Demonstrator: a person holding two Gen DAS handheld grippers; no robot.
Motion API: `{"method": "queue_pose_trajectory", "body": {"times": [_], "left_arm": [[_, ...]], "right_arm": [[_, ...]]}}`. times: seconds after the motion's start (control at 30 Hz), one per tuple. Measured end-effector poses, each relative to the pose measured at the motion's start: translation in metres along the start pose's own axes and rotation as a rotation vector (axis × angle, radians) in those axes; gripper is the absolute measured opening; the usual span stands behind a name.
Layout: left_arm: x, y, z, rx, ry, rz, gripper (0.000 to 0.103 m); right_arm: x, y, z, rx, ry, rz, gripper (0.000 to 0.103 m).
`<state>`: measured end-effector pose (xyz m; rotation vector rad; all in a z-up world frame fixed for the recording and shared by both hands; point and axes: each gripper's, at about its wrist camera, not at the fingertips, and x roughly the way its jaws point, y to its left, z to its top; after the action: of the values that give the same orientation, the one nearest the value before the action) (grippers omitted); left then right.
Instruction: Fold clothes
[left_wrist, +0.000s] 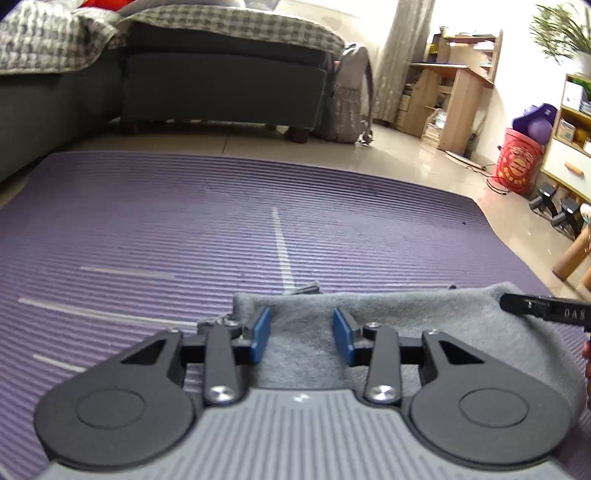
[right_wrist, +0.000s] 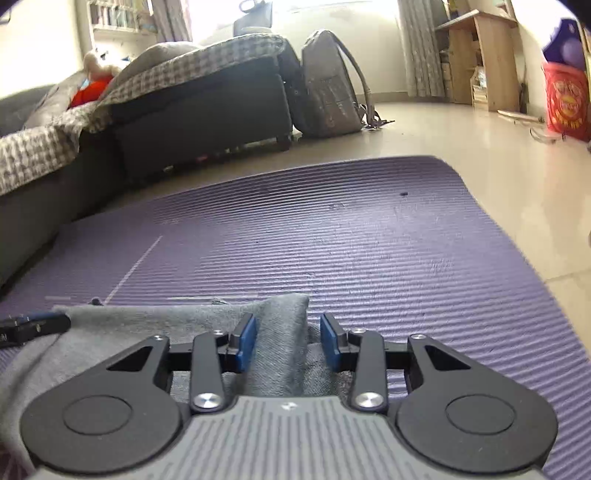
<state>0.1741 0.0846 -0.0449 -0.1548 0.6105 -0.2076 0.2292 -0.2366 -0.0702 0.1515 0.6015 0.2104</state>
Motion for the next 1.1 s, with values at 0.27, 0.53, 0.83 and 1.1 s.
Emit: {"method": "queue_pose_trajectory", "body": {"times": [0.27,0.53,0.83,1.1], "left_arm": [[-0.051,-0.027,0.04,-0.054,0.127,0.107,0.093],[-0.109,-0.058,0.054,-0.035,0.188,0.19,0.103],[-0.119,-0.079,0.021,-0.07,0.328,0.269,0.103],[-0.091,-0.093,0.007,-0.026,0.355,0.257,0.103]], "right_arm": [[-0.059,0.039,0.047,-0.074,0.045,-0.036,0.057],[-0.134,0.061,0.071,-0.049,0.123,-0.098,0.082],[-0.175,0.077,0.038,-0.039,0.203,-0.135,0.102],[-0.146,0.081,0.011,-0.112,0.296,-0.141,0.102]]}}
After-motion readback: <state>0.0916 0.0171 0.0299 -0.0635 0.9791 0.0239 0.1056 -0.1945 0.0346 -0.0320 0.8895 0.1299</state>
